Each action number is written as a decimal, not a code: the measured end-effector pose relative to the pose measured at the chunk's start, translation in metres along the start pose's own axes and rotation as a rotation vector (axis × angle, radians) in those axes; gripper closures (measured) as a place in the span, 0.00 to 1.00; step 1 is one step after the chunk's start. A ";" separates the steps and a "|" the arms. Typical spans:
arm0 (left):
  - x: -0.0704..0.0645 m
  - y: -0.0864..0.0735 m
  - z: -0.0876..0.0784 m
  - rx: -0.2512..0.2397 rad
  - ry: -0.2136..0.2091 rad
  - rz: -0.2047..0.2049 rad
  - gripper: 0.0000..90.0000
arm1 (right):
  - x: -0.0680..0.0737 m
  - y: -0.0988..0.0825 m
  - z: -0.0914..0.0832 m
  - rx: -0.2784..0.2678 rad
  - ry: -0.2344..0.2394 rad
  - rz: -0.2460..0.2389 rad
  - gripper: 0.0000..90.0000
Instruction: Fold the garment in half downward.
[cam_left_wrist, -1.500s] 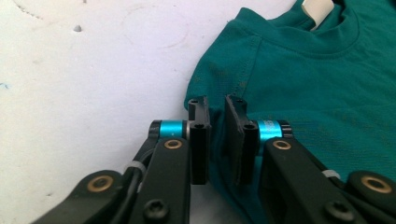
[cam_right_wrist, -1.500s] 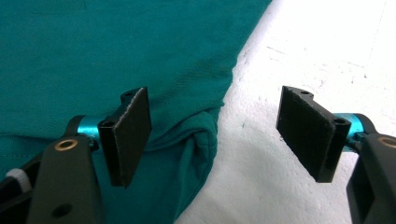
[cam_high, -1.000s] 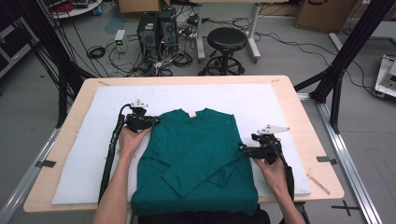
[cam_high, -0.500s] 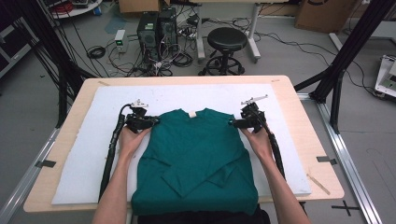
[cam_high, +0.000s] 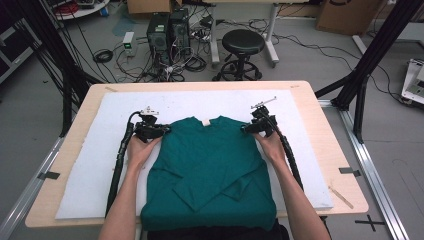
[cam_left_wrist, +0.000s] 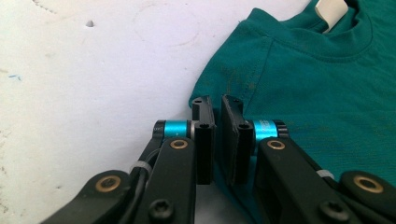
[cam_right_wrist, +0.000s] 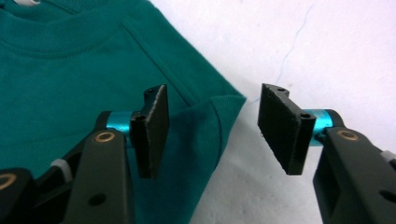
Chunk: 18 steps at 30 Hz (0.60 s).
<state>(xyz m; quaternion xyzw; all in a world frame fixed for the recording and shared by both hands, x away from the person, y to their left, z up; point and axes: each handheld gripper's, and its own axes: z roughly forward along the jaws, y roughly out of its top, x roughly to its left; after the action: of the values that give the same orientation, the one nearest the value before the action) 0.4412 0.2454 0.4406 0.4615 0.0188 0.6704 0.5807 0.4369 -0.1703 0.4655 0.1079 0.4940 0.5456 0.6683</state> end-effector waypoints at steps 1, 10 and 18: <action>0.000 0.000 0.000 0.002 0.000 0.002 0.93 | -0.001 -0.001 0.002 0.007 0.011 0.009 0.51; 0.000 0.000 0.000 -0.001 0.000 -0.002 0.93 | 0.006 -0.002 0.003 0.012 -0.011 -0.016 0.61; 0.000 0.000 0.000 -0.002 -0.001 -0.003 0.93 | 0.008 -0.008 0.002 -0.023 0.002 0.001 0.76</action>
<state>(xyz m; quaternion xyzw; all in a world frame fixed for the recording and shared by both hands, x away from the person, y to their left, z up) 0.4414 0.2454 0.4407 0.4613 0.0184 0.6693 0.5822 0.4426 -0.1658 0.4570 0.0999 0.4881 0.5519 0.6687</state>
